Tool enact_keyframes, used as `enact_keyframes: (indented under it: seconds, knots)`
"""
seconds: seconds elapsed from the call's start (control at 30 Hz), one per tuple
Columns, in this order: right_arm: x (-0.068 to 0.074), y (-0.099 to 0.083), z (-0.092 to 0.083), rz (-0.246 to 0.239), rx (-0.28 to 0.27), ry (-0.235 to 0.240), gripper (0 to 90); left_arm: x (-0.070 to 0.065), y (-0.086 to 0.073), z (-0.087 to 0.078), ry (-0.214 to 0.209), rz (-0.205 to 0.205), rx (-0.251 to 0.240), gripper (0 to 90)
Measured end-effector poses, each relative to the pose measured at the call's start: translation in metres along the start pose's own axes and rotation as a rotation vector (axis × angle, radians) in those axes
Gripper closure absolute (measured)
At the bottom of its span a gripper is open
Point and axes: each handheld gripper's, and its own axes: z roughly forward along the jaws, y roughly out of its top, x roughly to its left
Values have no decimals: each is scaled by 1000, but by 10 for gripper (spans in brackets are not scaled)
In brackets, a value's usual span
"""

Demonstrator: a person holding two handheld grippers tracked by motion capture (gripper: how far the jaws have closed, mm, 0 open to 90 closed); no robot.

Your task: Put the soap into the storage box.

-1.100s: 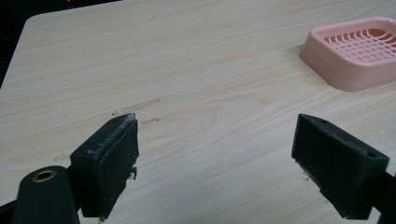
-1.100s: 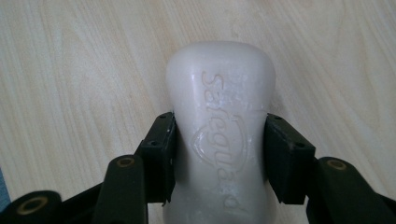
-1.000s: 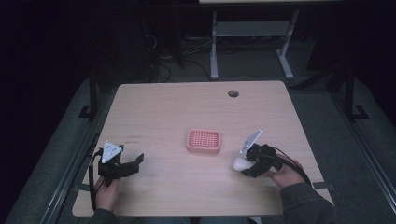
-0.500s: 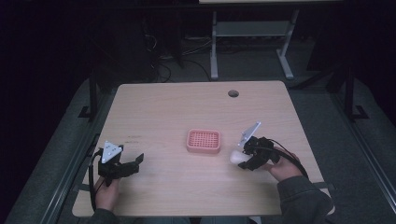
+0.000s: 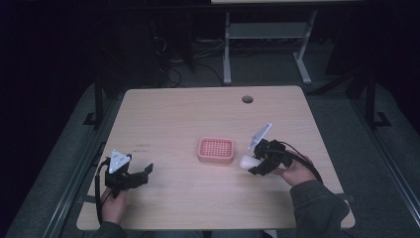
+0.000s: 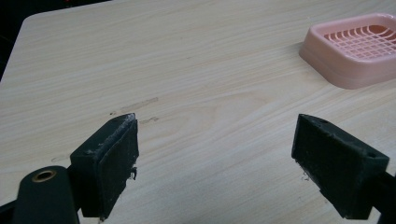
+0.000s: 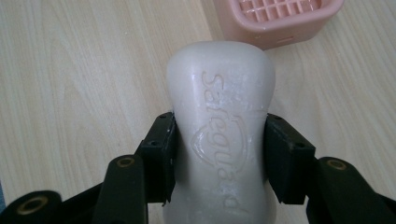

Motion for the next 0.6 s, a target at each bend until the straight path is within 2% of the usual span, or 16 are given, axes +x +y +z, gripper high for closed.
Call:
enact_keyframes:
  seconds: [0.6]
  knots:
    - [-8, 19, 2, -22, 4, 14, 490, 1, 0, 0, 2, -8, 0, 141]
